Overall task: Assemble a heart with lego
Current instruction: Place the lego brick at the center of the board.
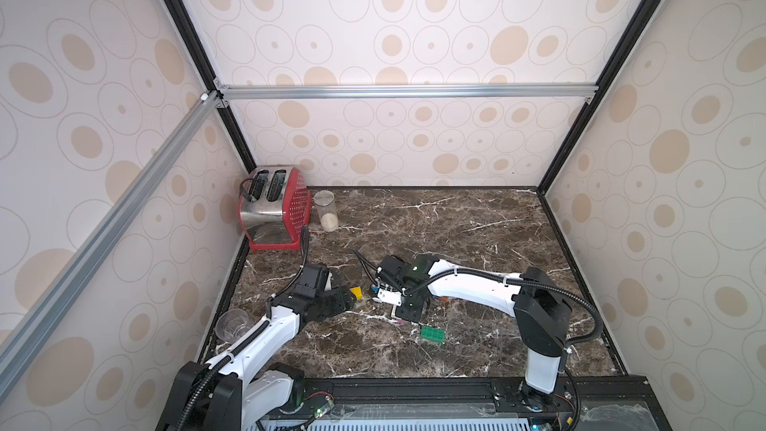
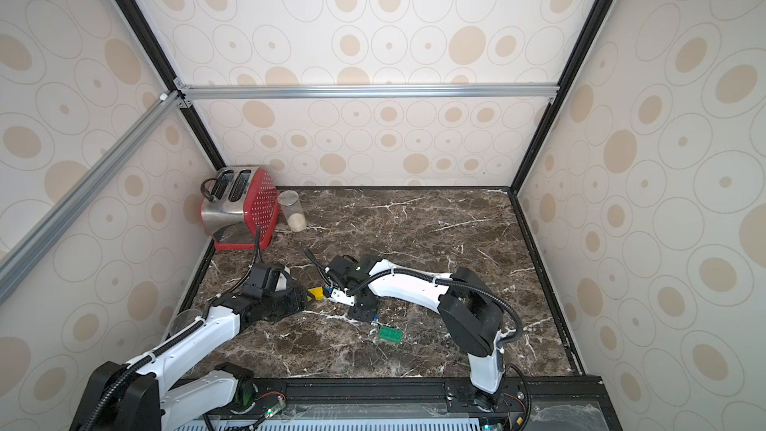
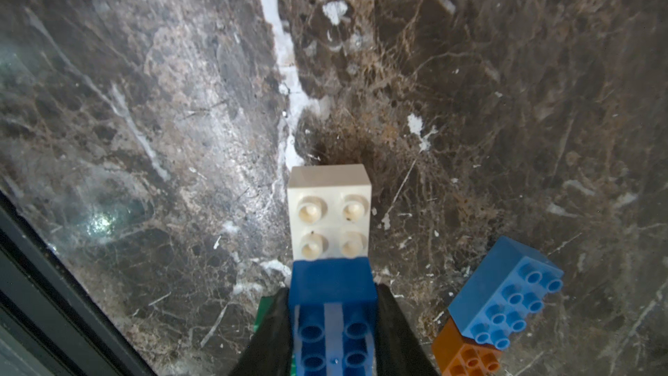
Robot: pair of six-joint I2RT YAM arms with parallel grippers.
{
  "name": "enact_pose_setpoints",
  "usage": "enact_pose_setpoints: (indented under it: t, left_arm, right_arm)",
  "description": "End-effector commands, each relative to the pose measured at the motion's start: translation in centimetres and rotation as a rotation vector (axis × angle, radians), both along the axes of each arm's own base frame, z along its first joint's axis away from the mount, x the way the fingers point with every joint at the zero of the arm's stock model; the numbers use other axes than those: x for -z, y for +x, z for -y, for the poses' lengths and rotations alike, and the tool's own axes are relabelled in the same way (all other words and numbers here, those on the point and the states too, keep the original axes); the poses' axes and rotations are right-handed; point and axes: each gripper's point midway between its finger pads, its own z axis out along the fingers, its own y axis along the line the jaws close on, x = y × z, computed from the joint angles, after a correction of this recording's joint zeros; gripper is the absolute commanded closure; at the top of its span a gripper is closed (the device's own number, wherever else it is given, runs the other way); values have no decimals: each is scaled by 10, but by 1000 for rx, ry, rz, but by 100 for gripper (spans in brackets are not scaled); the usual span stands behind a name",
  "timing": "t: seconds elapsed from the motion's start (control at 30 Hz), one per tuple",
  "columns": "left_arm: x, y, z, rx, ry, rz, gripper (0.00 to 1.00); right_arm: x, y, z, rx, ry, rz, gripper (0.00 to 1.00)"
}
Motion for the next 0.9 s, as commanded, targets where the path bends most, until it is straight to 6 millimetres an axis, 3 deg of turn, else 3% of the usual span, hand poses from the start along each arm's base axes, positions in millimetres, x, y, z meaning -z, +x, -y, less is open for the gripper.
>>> enact_pose_setpoints:
  t: [0.0,0.23,0.33,0.43,0.5,0.7,0.87]
  left_arm:
    - [-8,3,-6,-11,28,15,25]
    - [-3,8,-3,11,38,-5,23]
    - [-5,13,-1,23,42,-2,22]
    - [-7,17,1,34,47,-3,22]
    - [-8,19,1,34,46,-2,22]
    - [-6,22,2,32,46,-1,19]
    - [6,32,6,70,89,-29,17]
  right_arm:
    - [-10,0,4,-64,2,12,78]
    - [-2,1,0,-58,-2,-13,75]
    - [-3,1,-1,-49,9,-10,64]
    - [-11,3,-5,-47,38,6,48]
    - [-16,3,-8,-49,57,8,43]
    - [-31,6,-14,-61,97,30,41]
    - [-48,7,-18,-40,157,54,41]
